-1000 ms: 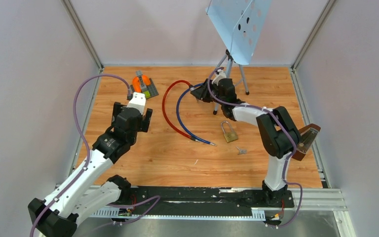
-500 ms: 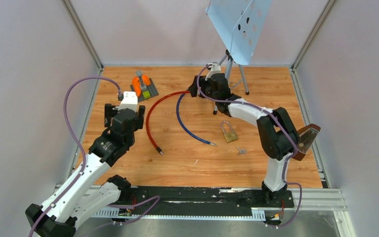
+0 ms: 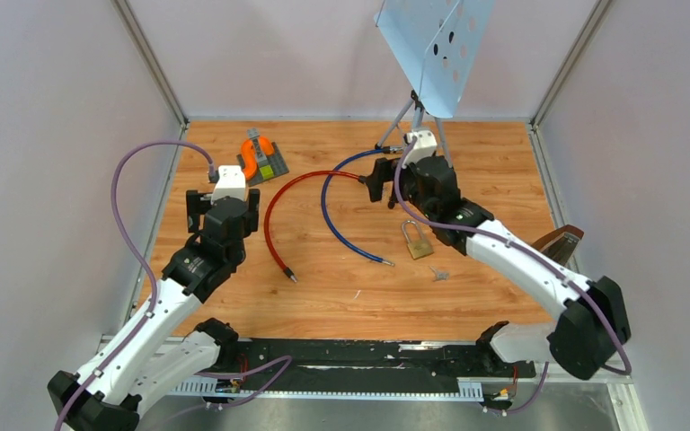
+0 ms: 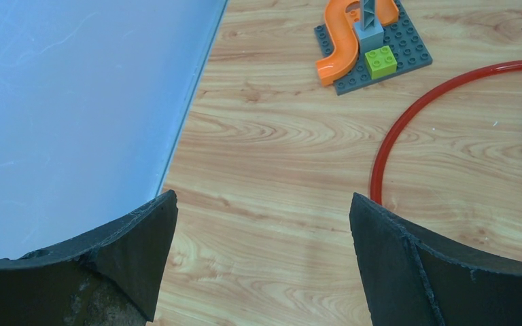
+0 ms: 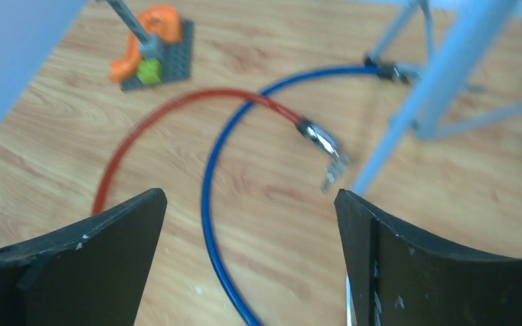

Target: Unlock with the key

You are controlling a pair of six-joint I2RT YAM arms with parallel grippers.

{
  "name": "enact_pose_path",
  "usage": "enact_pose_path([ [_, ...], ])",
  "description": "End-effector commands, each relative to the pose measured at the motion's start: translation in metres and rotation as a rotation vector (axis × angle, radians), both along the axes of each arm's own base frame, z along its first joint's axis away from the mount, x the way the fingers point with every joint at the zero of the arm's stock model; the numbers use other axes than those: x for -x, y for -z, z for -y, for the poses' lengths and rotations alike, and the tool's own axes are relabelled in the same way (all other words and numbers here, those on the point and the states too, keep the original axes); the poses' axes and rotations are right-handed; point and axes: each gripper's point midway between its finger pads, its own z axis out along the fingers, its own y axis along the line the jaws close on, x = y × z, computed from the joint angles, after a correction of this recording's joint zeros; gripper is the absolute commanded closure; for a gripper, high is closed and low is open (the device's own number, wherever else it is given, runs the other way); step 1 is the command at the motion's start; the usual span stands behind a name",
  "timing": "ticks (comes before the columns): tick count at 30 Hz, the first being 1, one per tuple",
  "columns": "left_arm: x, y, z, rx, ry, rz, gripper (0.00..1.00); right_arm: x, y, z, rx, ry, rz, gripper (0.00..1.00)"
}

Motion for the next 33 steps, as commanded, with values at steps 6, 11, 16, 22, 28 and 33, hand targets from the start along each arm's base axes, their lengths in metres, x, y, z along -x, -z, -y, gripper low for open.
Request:
enact_pose_path([
  [6, -0.001, -0.01, 0.005, 0.105, 0.002, 0.057, 0.0, 0.087, 0.099, 0.099, 0.122, 0.242, -0.452, 0.04],
  [11, 0.004, -0.016, 0.004, 0.12, 0.01, 0.068, 0.0, 0.1, 0.135, 0.111, 0.093, 0.269, -0.632, 0.04],
  [16, 0.008, -0.021, 0.0, 0.121, 0.005, 0.086, 0.0, 0.093, 0.168, 0.107, 0.113, 0.242, -0.781, 0.03],
  [22, 0.01, -0.023, 0.001, 0.131, 0.012, 0.091, 0.0, 0.083, 0.2, 0.105, 0.22, 0.219, -0.893, 0.03],
  [28, 0.013, -0.025, 0.002, 0.146, 0.025, 0.101, 0.0, 0.073, 0.222, 0.121, 0.332, 0.284, -0.917, 0.05],
  [33, 0.013, -0.026, 0.001, 0.146, 0.027, 0.103, 0.0, 0.071, 0.234, 0.129, 0.39, 0.314, -0.932, 0.08],
])
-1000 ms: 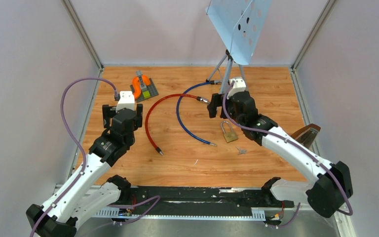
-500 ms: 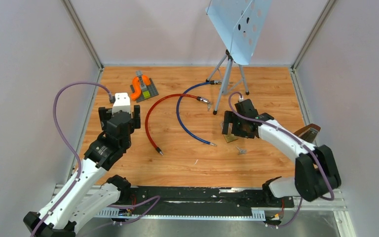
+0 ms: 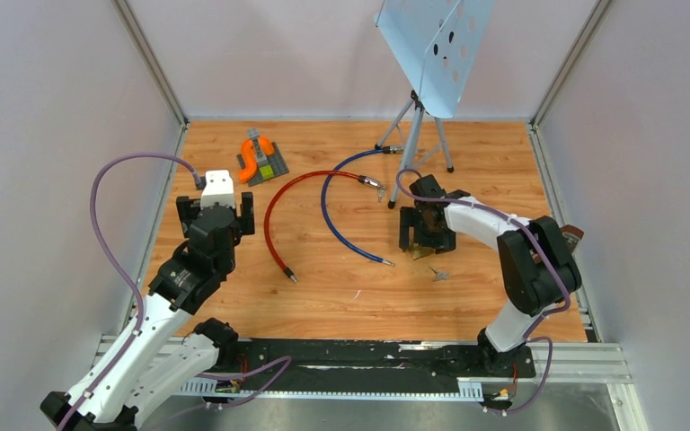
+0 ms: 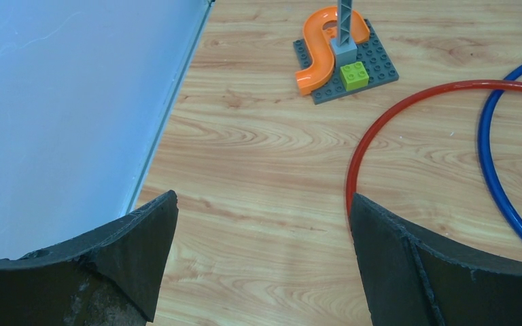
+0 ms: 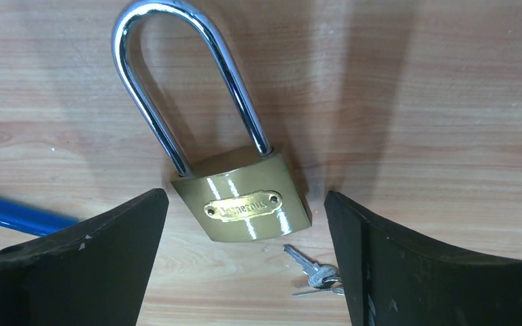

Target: Unlock with the key

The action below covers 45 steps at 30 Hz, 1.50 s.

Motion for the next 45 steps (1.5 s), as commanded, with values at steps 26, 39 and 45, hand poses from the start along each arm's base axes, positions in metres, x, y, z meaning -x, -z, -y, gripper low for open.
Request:
enact_pose_path([
  [26, -0.002, -0.013, 0.001, 0.045, -0.008, 0.037, 0.0, -0.001, -0.065, -0.042, 0.029, -0.164, 0.182, 0.7],
  [39, 0.007, -0.023, -0.017, 0.061, -0.091, 0.087, 0.0, 0.04, -0.049, -0.2, -0.056, -0.581, 0.165, 0.71],
  [45, 0.016, -0.031, -0.032, 0.081, -0.157, 0.143, 0.0, 0.036, -0.03, -0.237, -0.067, -0.621, 0.135, 0.62],
])
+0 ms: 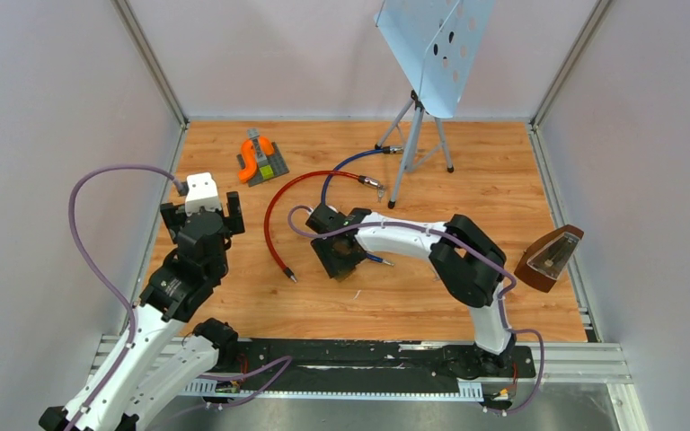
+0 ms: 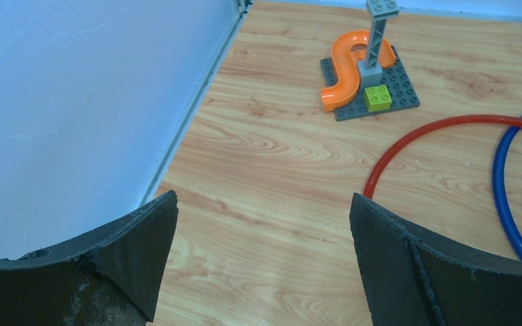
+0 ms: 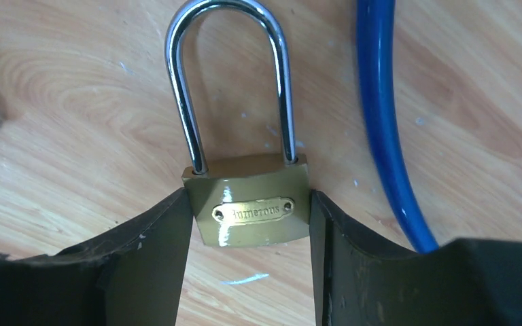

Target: Unlock with the key

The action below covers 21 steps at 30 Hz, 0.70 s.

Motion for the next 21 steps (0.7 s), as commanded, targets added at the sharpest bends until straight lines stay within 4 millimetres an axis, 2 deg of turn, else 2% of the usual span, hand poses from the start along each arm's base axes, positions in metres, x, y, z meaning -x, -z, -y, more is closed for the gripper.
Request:
enact_pose_path([
  [1, 0.006, -0.019, -0.015, 0.053, -0.08, 0.092, 0.0, -0.02, -0.02, -0.037, -0.087, -0.018, 0.047, 0.58],
  [4, 0.008, -0.02, -0.017, 0.058, -0.084, 0.103, 0.0, -0.019, -0.014, -0.039, -0.07, -0.025, 0.026, 0.39],
  [7, 0.007, -0.021, -0.017, 0.059, -0.085, 0.103, 0.0, -0.016, -0.019, -0.035, -0.06, -0.025, 0.021, 0.29],
  [13, 0.007, -0.02, -0.016, 0.065, -0.078, 0.106, 0.0, -0.014, -0.076, -0.019, -0.113, 0.008, 0.09, 0.12],
  [15, 0.006, -0.02, -0.015, 0.065, -0.074, 0.104, 0.0, -0.014, -0.088, -0.002, -0.106, 0.05, 0.104, 0.11],
  [17, 0.005, -0.019, -0.014, 0.065, -0.069, 0.101, 0.0, -0.013, -0.09, 0.023, -0.078, 0.123, 0.09, 0.11],
  [21, 0.004, -0.018, -0.013, 0.067, -0.063, 0.098, 0.0, -0.012, -0.079, 0.094, 0.018, 0.322, 0.048, 0.11],
])
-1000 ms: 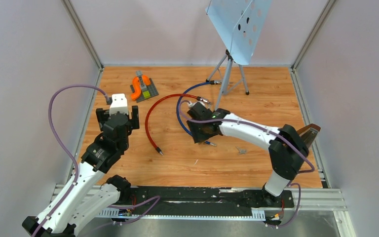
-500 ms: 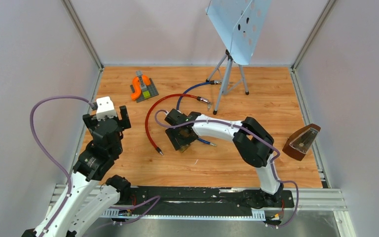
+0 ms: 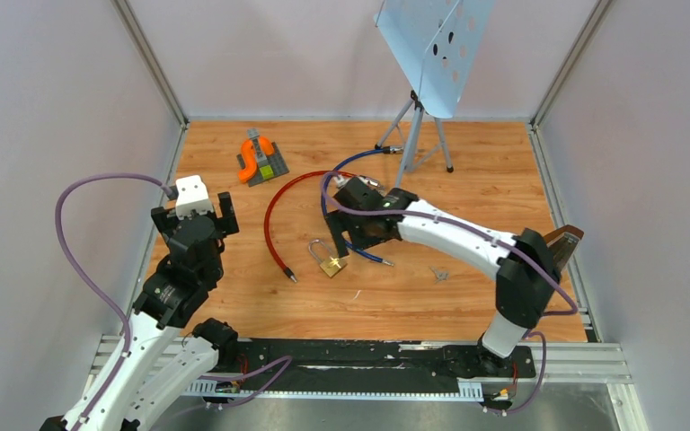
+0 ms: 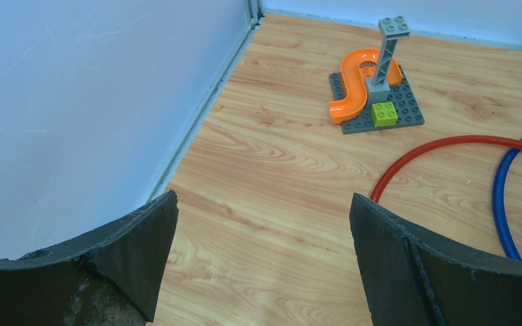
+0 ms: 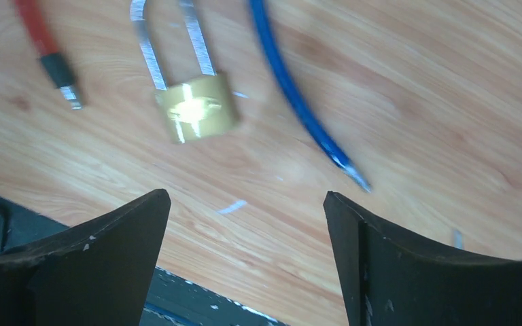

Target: Unlock with the key

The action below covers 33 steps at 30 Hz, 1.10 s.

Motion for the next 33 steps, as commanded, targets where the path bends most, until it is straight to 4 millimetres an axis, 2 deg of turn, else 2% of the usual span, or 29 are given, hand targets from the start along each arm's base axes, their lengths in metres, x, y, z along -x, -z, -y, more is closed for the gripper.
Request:
enact_pose_path([
  [1, -0.005, -0.008, 0.001, 0.044, -0.011, 0.047, 0.0, 0.003, 0.017, 0.1, 0.146, 0.294, -0.078, 0.11],
  [4, -0.005, -0.008, 0.002, 0.046, -0.007, 0.048, 0.0, 0.009, 0.024, 0.146, 0.149, 0.434, -0.124, 0.11],
  [7, -0.005, -0.008, 0.002, 0.046, -0.002, 0.047, 0.0, 0.009, 0.025, 0.183, 0.116, 0.558, -0.147, 0.13],
  [9, -0.006, -0.007, 0.003, 0.048, 0.0, 0.046, 0.0, 0.008, 0.029, 0.201, 0.109, 0.614, -0.158, 0.15],
  [11, -0.006, -0.007, 0.004, 0.048, 0.006, 0.045, 0.0, 0.007, 0.034, 0.21, 0.096, 0.648, -0.176, 0.18],
  [15, -0.007, -0.006, 0.005, 0.05, 0.015, 0.041, 0.0, 0.007, 0.049, 0.21, 0.061, 0.666, -0.221, 0.25],
  [22, -0.007, -0.006, 0.007, 0.052, 0.024, 0.038, 0.0, 0.018, 0.076, 0.22, 0.116, 0.7, -0.283, 0.29],
  [30, -0.008, -0.005, 0.008, 0.051, 0.032, 0.035, 0.0, 0.018, 0.1, 0.223, 0.154, 0.684, -0.311, 0.33],
  [33, -0.008, -0.005, 0.011, 0.057, 0.048, 0.037, 0.0, 0.018, 0.106, 0.221, 0.146, 0.673, -0.315, 0.38],
])
